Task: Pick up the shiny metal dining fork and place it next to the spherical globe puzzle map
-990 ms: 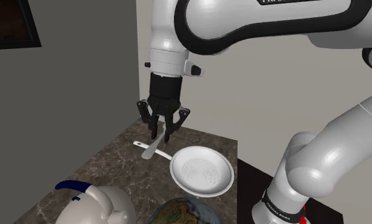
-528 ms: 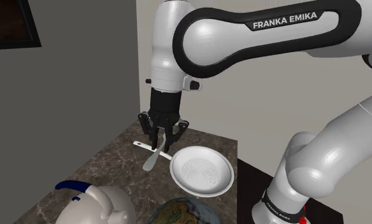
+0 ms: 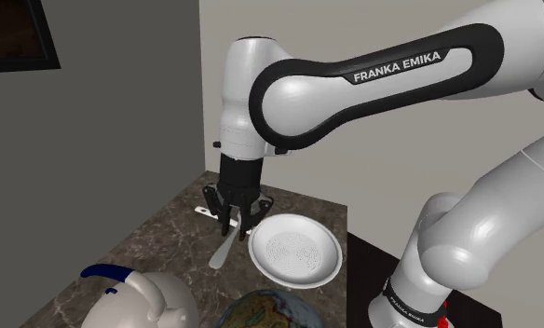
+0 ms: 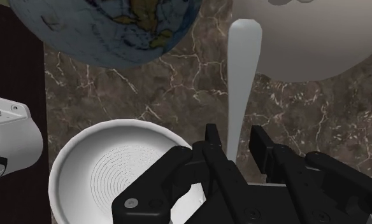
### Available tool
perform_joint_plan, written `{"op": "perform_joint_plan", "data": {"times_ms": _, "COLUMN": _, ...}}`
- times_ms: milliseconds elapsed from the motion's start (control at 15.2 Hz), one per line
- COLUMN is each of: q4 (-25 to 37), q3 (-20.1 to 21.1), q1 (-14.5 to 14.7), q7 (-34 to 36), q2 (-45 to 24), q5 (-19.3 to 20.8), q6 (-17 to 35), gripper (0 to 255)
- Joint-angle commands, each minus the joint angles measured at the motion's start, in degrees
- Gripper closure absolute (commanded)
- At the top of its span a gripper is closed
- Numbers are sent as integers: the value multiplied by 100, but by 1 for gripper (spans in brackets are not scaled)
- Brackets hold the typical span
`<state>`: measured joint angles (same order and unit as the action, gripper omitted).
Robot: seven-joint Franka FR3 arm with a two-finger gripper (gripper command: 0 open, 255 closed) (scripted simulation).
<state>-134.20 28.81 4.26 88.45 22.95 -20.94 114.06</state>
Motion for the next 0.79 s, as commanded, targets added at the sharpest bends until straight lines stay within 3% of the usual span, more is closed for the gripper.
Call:
{"op": "perform_joint_plan", "data": {"times_ms": 0, "q4": -103, "q3": 30, "q1": 0, "q7": -19, "q2": -52, "q5": -11, "q6": 157, "gripper": 255}}
{"op": "perform_joint_plan", "data": {"times_ms": 726, "q4": -659, "q3": 227, "q1": 5, "q7": -91, "q2": -438, "q5": -67, "q6": 1087, "gripper": 255}}
